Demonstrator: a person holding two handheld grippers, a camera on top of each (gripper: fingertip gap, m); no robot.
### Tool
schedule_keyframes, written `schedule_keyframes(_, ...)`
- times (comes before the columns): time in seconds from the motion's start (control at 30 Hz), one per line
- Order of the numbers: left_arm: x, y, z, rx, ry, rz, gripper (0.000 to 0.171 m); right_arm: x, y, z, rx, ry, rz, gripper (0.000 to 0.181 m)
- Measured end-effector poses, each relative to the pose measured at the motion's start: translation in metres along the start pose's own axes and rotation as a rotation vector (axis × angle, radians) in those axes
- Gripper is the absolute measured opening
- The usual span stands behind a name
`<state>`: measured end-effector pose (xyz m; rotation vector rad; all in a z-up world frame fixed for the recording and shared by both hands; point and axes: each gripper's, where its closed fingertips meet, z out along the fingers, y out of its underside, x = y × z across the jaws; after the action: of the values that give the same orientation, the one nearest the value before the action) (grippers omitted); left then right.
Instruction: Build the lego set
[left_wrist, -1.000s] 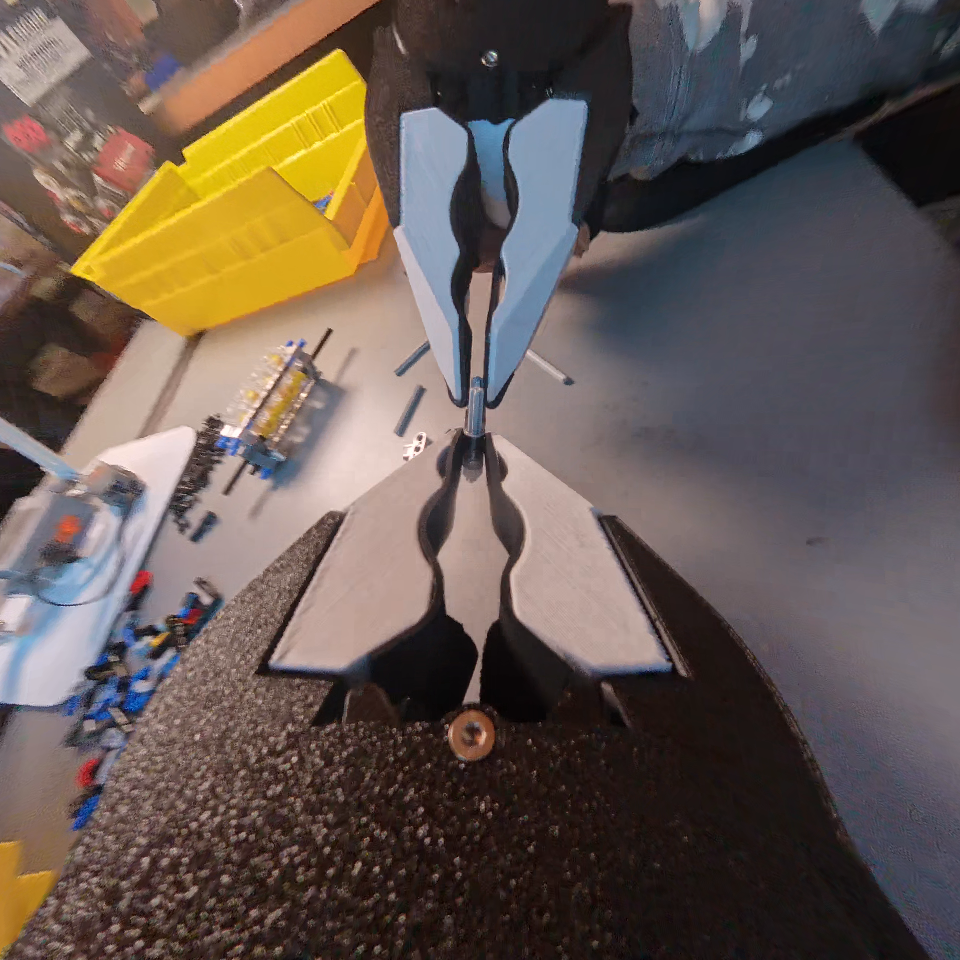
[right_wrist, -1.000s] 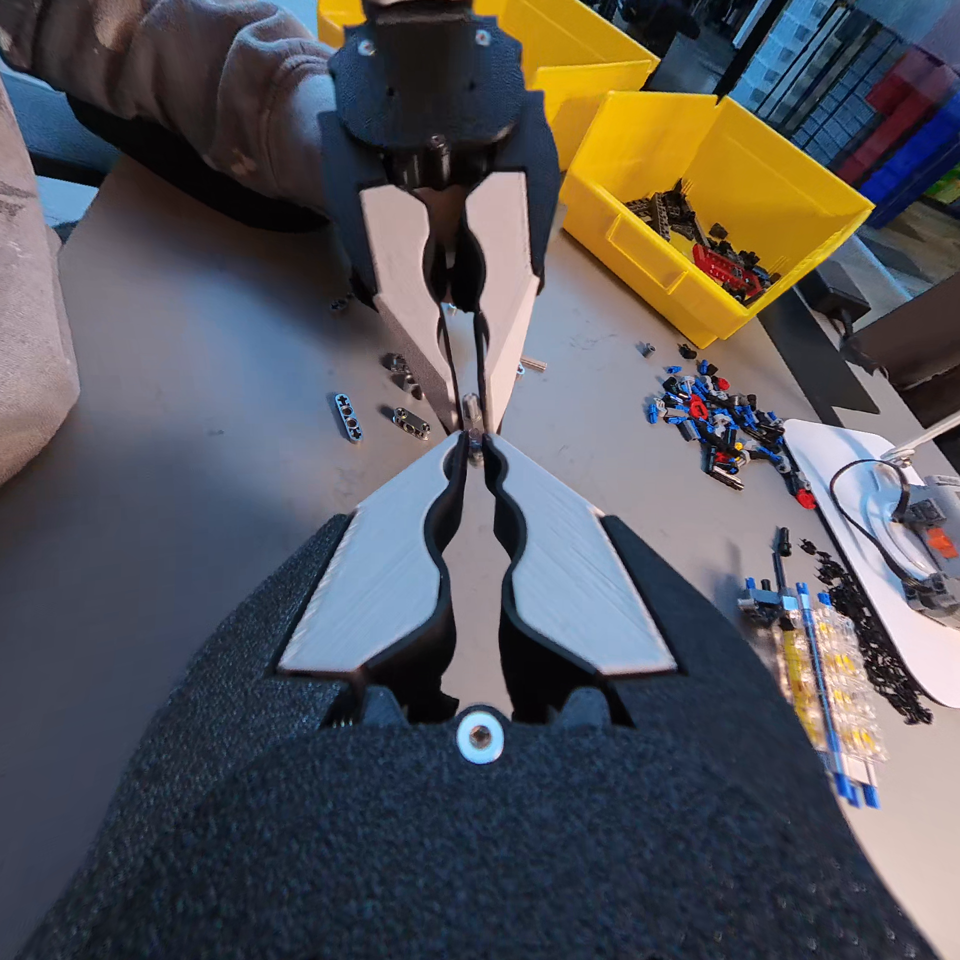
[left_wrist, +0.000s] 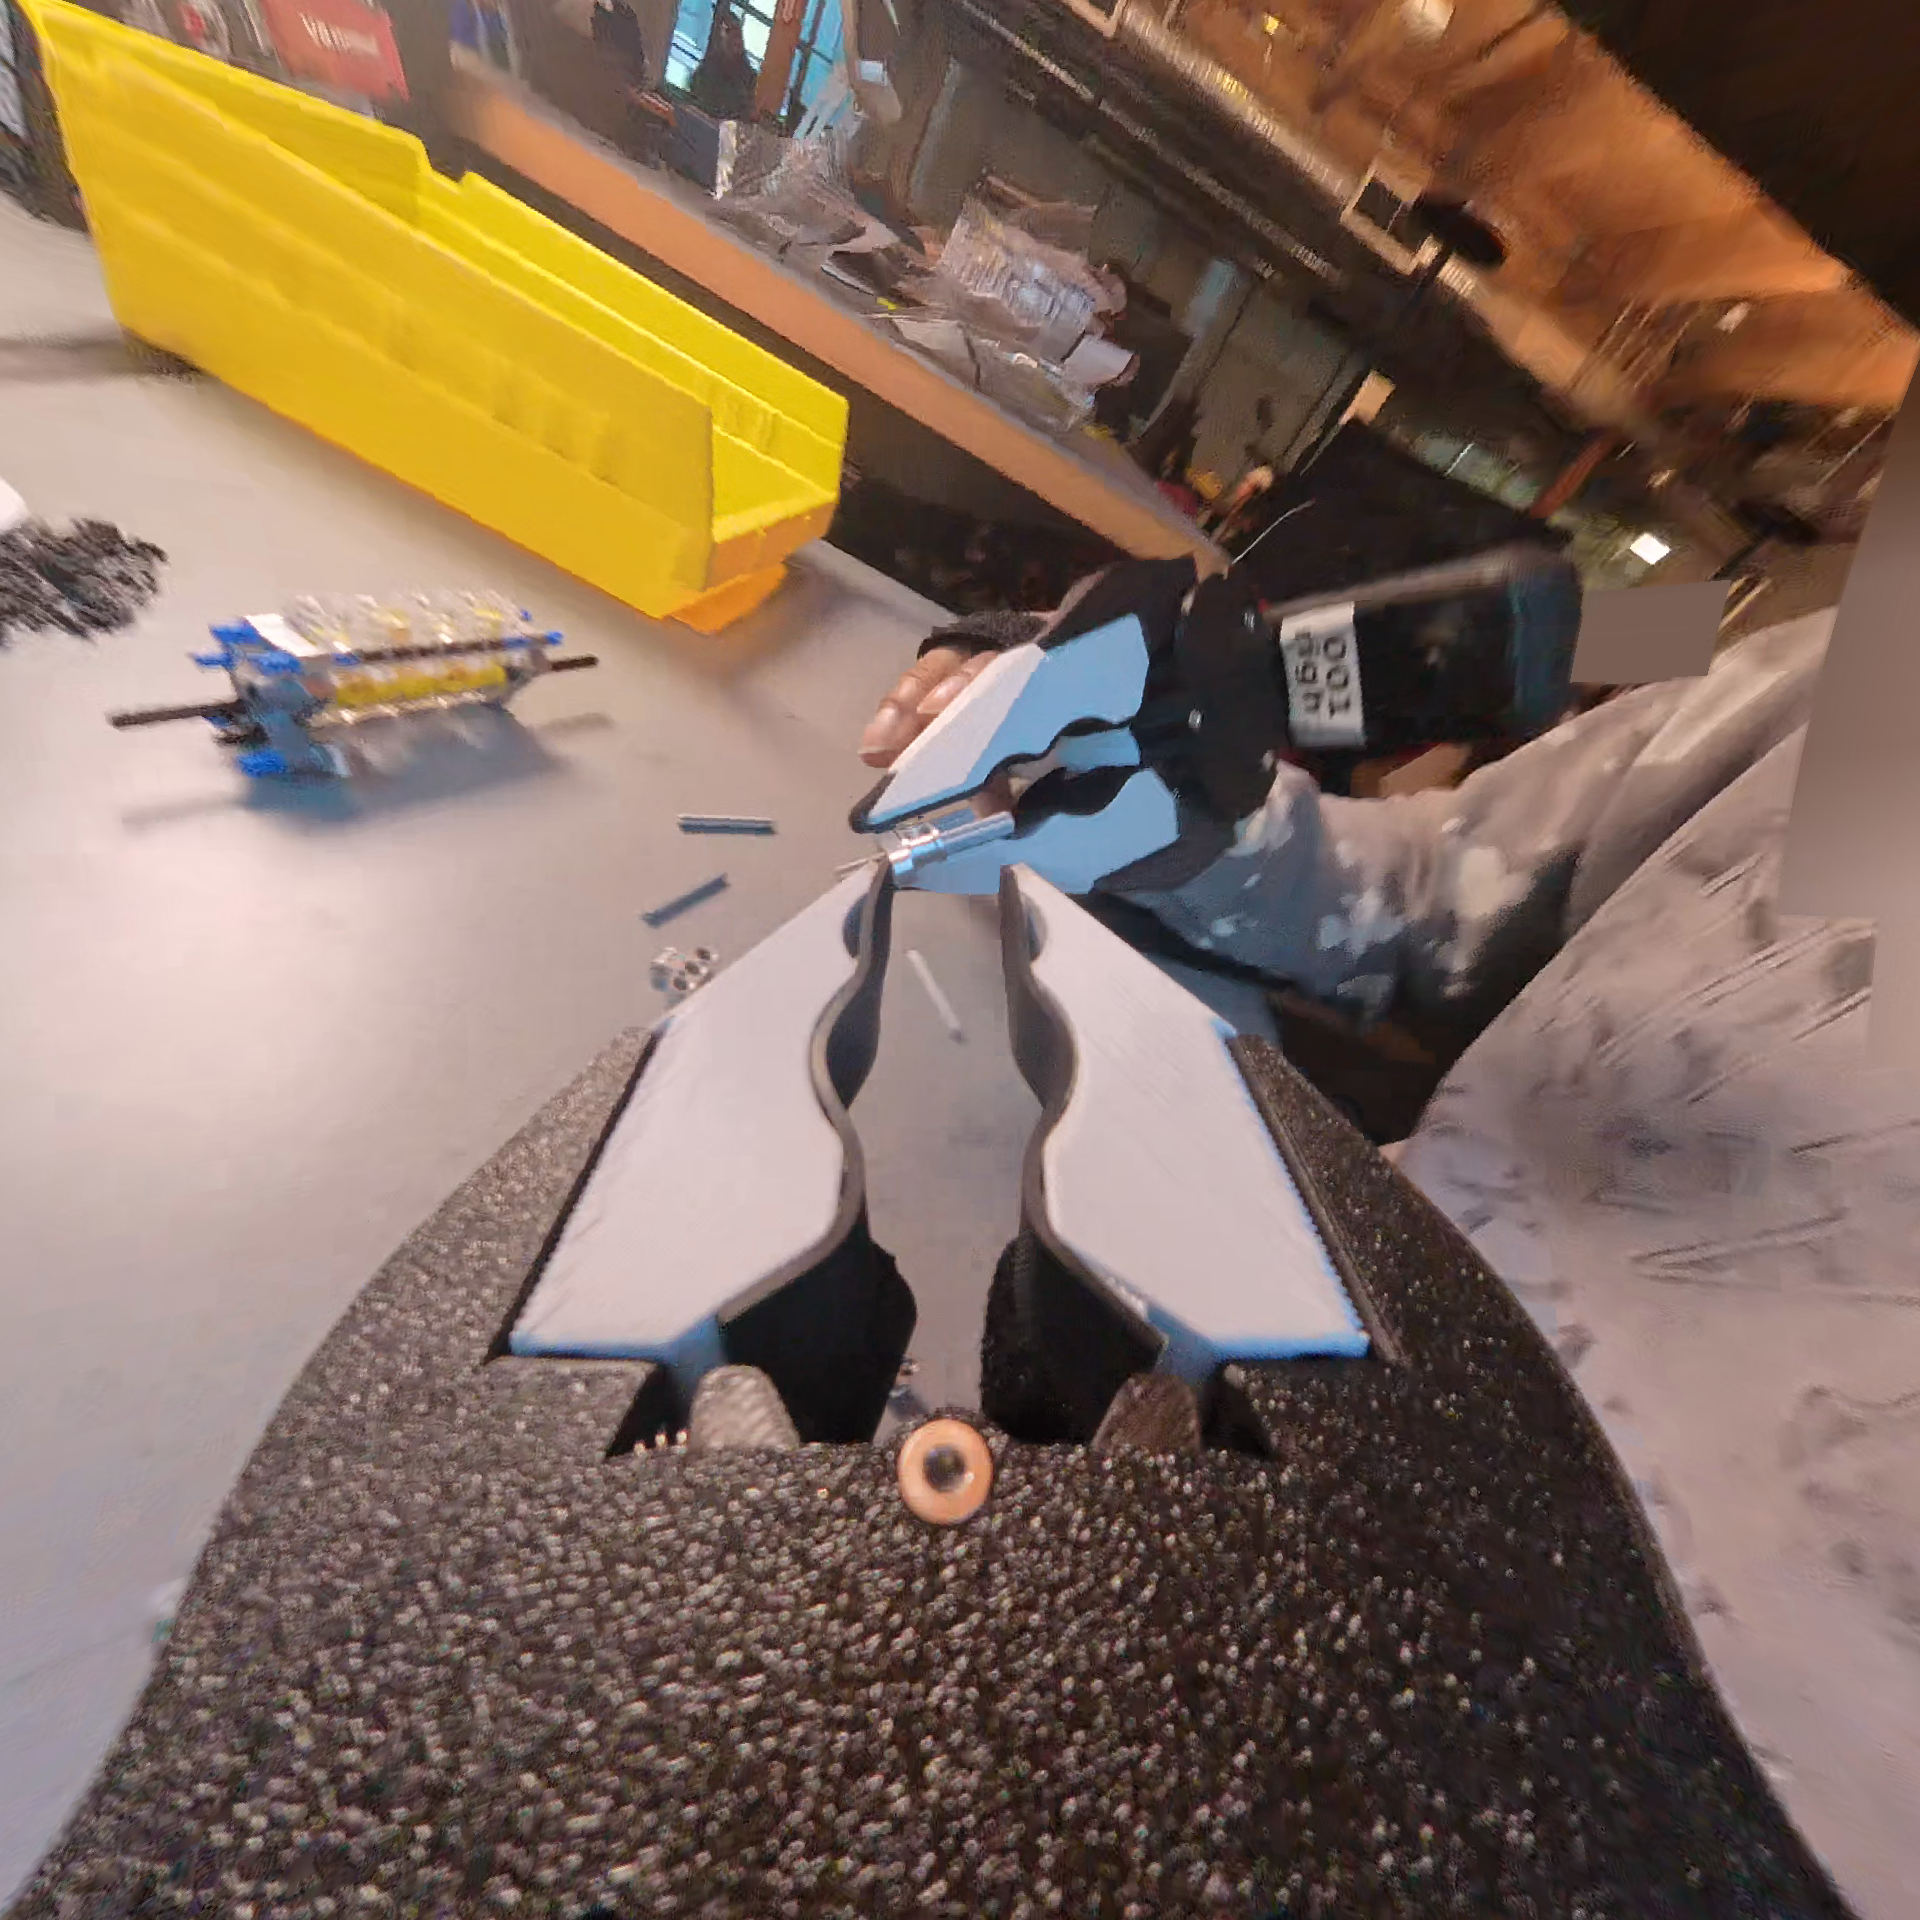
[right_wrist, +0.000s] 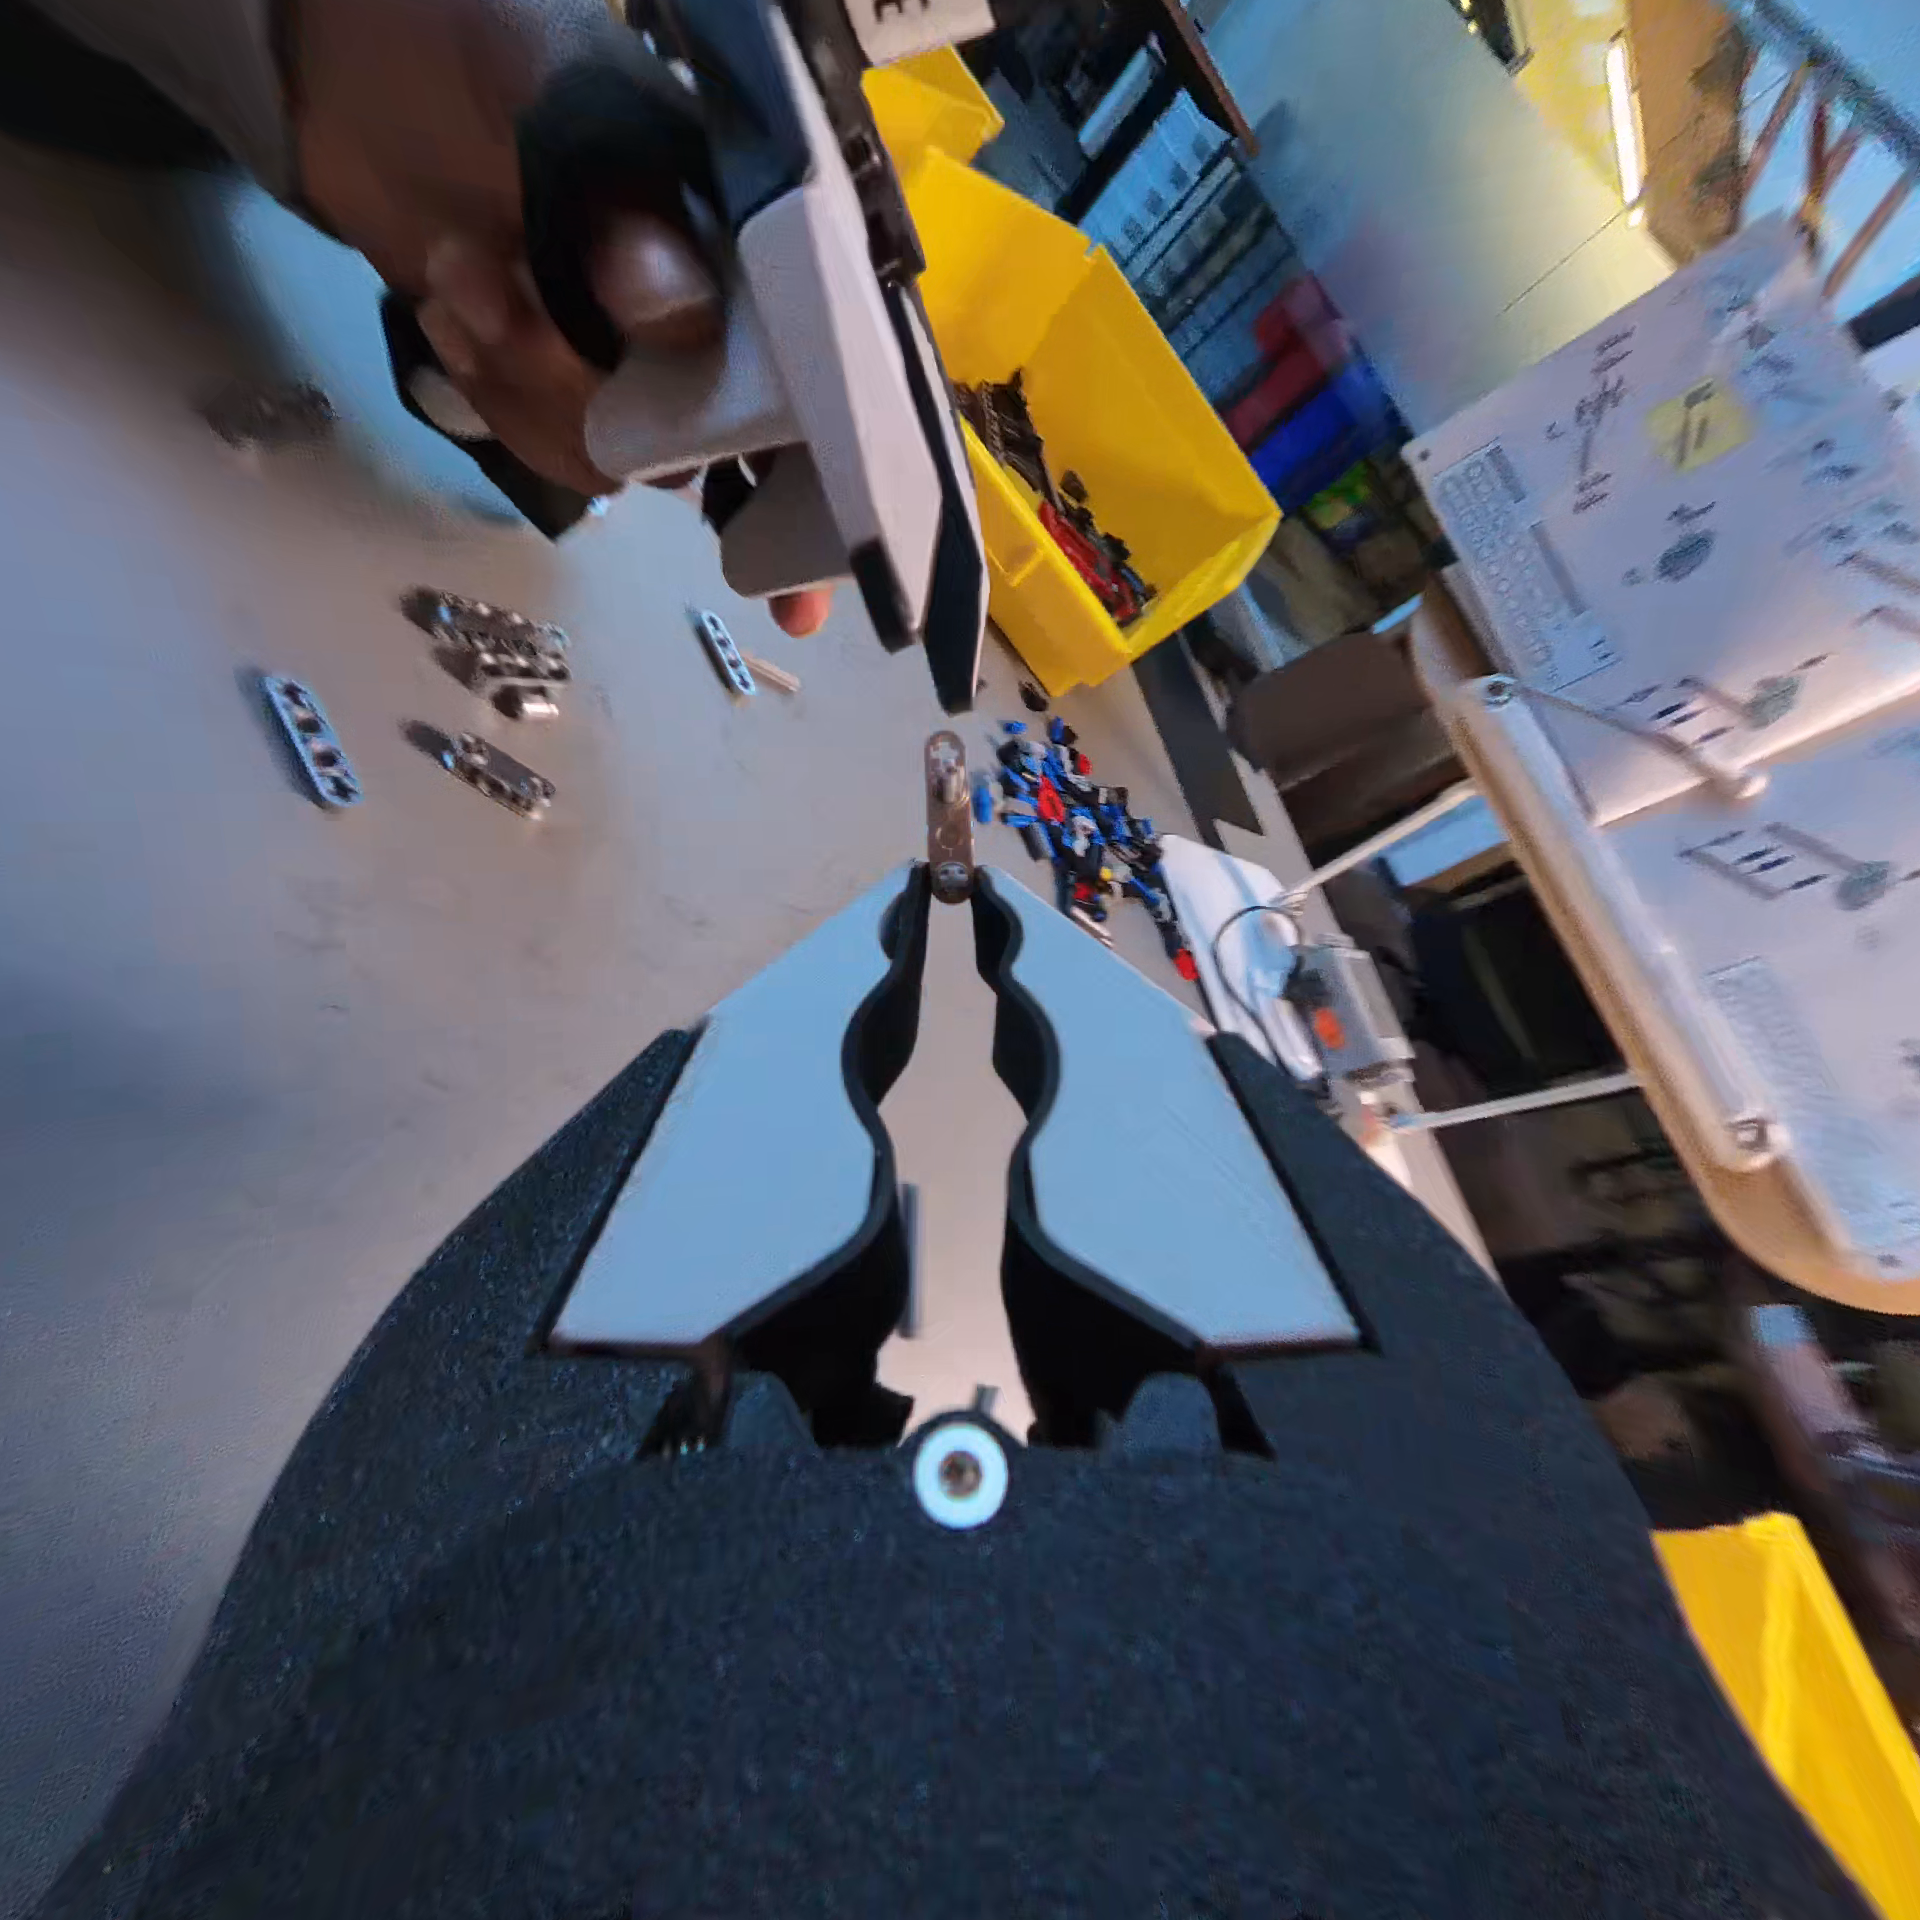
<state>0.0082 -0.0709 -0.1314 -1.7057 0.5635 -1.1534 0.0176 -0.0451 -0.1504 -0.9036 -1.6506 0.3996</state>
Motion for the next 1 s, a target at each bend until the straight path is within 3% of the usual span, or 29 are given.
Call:
schedule_keyframes(0.13,-0.003,0.005,0.004,0.002,0.049,-0.164,0.017,0.001,-0.005,0.004,-0.031,0.106,-0.222,0.005)
schedule_keyframes(0.33,-0.003,0.007,0.004,-0.015,0.025,-0.11,0.013,0.001,-0.009,0.004,-0.046,0.162,-0.348,0.004)
schedule_keyframes(0.67,0.001,0.013,0.005,-0.057,0.023,-0.034,0.01,-0.004,-0.016,0.003,-0.016,0.164,-0.376,0.004)
schedule_keyframes(0.73,0.0,0.015,0.005,-0.069,-0.009,0.027,0.002,-0.005,-0.018,0.003,-0.004,0.156,-0.367,0.004)
schedule_keyframes(1.0,0.001,0.014,0.003,-0.089,-0.067,0.259,0.001,-0.007,-0.022,0.001,0.042,0.129,-0.281,0.006)
